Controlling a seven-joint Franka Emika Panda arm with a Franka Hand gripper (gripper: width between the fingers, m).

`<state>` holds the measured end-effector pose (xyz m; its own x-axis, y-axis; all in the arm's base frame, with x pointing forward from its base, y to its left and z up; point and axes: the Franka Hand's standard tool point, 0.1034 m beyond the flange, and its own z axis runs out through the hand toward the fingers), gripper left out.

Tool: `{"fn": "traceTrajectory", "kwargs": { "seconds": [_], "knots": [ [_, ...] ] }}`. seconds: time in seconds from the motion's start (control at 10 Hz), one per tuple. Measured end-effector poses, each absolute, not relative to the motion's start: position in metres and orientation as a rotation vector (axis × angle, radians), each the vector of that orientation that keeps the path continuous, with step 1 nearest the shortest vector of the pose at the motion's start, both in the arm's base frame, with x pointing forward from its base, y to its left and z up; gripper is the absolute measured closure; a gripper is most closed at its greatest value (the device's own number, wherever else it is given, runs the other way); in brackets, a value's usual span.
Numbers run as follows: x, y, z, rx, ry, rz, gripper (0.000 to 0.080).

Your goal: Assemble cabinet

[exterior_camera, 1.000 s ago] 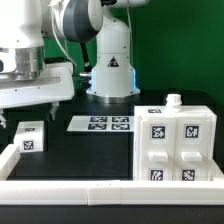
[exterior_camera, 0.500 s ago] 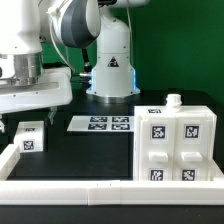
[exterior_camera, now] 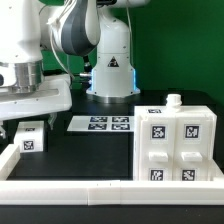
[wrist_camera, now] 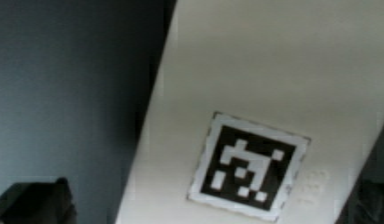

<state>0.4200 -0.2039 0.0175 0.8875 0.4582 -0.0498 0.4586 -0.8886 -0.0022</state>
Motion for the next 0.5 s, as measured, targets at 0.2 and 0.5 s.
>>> {"fn": "traceTrajectory", "kwargs": {
  "seconds": [0.2,0.5],
  "knots": [
    [0.4141,-0.2025,0.0102,3.042,0.750,-0.087,0.0002],
    [0.4087,-0.1990,0.0063,3.046,0.760,-0.101,0.0257]
  ]
}}
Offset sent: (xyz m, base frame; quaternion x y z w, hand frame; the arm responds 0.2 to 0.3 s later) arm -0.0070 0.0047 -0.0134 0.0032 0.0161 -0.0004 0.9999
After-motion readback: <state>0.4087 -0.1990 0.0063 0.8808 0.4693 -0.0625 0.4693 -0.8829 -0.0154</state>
